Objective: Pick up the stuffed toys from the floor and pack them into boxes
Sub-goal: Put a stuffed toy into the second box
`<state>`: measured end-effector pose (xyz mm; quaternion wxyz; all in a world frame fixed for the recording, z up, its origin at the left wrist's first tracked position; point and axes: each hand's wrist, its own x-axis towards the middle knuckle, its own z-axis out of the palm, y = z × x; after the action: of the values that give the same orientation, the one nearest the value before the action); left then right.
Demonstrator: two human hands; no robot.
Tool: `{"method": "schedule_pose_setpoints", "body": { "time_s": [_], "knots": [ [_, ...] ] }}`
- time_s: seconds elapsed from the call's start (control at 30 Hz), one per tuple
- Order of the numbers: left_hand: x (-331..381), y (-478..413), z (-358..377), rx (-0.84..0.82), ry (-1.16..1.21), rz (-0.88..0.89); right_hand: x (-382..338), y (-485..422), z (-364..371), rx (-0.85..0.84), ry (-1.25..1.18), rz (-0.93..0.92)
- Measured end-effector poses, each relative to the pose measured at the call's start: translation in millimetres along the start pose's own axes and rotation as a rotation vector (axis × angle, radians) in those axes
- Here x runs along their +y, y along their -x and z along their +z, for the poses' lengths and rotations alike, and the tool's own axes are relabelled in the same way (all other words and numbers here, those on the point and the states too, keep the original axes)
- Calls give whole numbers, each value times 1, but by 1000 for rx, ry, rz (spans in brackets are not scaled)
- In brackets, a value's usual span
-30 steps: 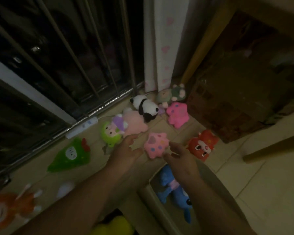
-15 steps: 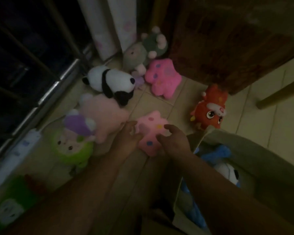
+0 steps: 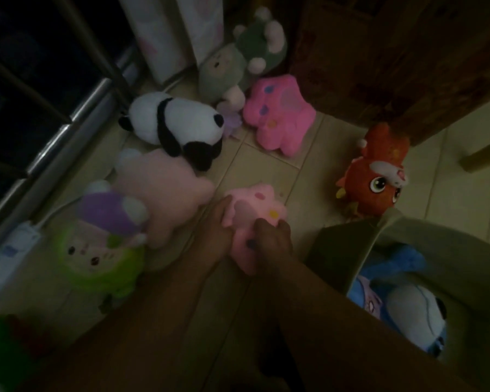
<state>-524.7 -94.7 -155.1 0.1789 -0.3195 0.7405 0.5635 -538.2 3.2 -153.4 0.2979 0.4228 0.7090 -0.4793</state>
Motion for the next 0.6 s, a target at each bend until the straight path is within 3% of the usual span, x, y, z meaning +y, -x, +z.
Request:
{"method": "schedule_pose_setpoints", "body": {
  "time_s": [0.27, 0.6],
  "knots": [
    [61, 70, -54, 89, 96, 104, -38, 98, -35, -30, 223, -274],
    [186, 205, -50, 32, 180, 107, -79, 222, -174, 40, 326, -567]
  ]
}}
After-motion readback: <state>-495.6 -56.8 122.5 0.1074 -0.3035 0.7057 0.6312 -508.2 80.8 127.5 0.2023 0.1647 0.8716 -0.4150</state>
